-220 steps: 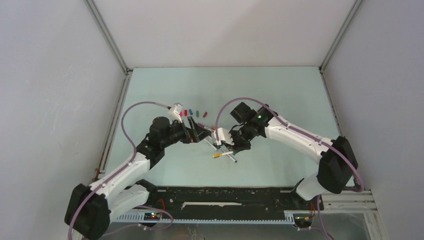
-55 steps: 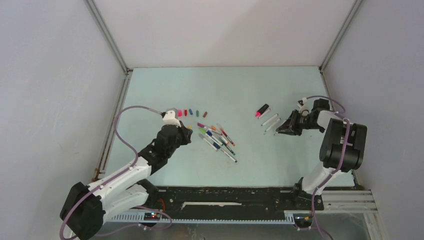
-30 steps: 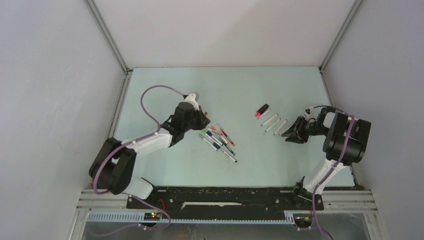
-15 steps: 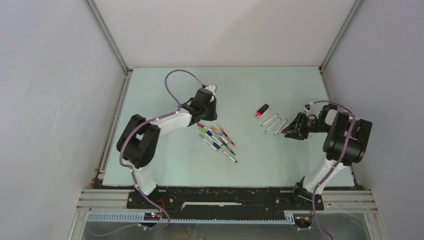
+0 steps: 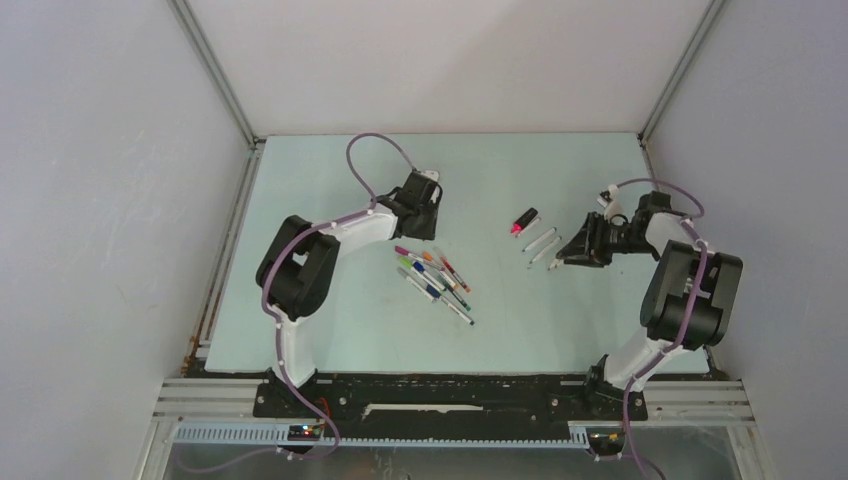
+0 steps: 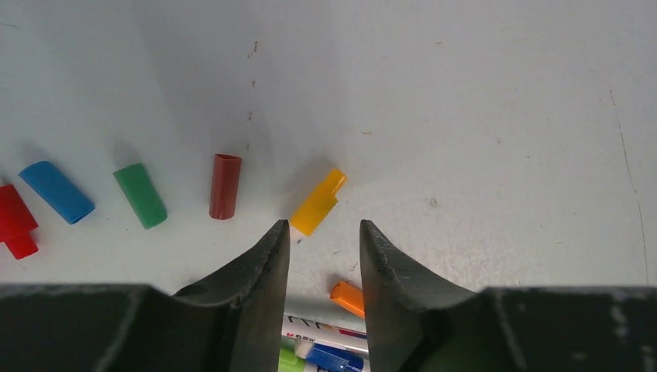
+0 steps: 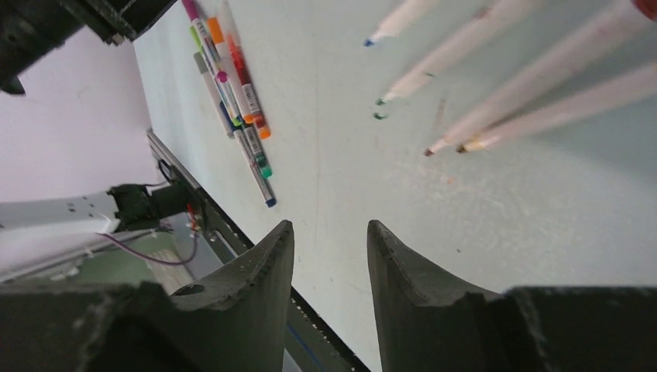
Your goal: Open the pen caps
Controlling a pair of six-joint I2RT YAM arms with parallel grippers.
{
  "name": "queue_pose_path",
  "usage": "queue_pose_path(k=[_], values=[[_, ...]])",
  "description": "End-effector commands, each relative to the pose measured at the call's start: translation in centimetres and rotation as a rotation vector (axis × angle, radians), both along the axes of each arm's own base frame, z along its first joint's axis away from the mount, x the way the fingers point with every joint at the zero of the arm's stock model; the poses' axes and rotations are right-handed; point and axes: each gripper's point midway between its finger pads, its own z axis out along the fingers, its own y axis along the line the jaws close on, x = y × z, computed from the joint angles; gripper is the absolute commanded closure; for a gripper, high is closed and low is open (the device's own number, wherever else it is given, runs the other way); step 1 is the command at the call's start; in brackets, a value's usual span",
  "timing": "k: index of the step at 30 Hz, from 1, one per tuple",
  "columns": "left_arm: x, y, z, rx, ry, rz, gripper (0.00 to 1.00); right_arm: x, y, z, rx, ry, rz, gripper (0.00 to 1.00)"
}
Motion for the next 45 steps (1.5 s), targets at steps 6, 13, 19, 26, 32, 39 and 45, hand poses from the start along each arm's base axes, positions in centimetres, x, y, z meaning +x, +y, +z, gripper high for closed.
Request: queue_pose_path(k=[6,13,19,26,32,39,45], values=[[1.3,0.2,5.2,-0.031,-0.128,0.003,0.58,-0.3,5.1,6.1,-0.154,-0.38,0.287,0.57],[-1.6,1.9,13.9,-0.172,-0.372,-0.025,0.58,-2.4,11.3,9.8,-0.393,-0.852,0.68,0.55],[-6.0,5.6,18.0,-0.281,-0.55,0.011,0.32,-1.9,15.9,12.7,-0.356,-1.197,0.778,0.17],[-9.9,8.8,17.3,-0.459,-0.537,0.098,0.0,-1.2,21.1,8.1,-0.321,-0.959,0.785,0.15],[-11.2,10.5,15.4,-0.479,-0.551,0.164,0.0,1.2,22.9,2.9,-0.513,-0.725,0.711,0.31],[-10.9,10.6,14.3,-0.465,-0.531,0.19,0.0,1.2,23.5,-1.5,-0.581,-0.577,0.755,0.44],[-10.6,10.4,13.4,-0.449,-0.504,0.188,0.0,0.6,23.5,-3.7,-0.61,-0.517,0.8,0.51]])
